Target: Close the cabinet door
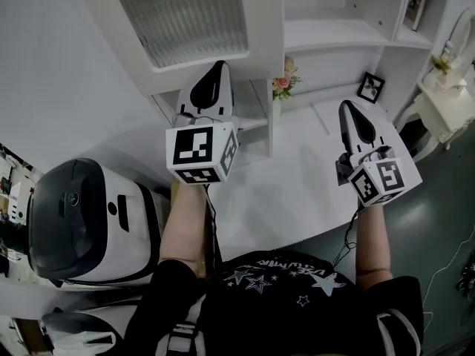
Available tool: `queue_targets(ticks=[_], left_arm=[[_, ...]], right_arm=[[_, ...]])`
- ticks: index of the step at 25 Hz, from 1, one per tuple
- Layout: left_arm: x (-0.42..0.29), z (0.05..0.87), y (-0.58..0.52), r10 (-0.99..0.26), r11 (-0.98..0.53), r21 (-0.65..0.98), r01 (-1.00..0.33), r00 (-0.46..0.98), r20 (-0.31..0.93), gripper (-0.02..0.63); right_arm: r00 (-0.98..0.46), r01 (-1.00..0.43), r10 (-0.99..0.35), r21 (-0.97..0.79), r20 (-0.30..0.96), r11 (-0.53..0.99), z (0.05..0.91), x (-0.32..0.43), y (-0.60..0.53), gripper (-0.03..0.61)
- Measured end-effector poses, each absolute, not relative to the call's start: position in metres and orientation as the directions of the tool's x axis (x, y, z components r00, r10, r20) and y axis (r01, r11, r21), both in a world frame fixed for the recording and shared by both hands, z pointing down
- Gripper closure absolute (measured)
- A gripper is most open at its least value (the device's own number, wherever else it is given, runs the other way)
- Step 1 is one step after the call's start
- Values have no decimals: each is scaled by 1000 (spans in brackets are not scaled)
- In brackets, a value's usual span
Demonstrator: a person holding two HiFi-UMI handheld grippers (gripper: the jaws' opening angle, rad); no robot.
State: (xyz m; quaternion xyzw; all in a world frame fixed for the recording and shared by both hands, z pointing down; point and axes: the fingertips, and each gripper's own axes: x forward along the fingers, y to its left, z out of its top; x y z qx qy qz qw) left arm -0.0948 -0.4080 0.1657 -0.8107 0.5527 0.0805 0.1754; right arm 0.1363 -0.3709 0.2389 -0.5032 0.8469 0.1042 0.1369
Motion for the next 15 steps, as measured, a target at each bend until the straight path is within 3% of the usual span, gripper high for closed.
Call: queue_targets(ticks=[10,15], left_arm=[[-78,148,-426,-837,-297,-286,-911,393,-381,607],[-81,145,-440,-869,-262,-280,-924,352,-347,607]], right_arm=[[-469,-875,-817,48,-335,482,238,133,-386,574],[-472,-873,-817,46,-330,486,239,136,-391,574]])
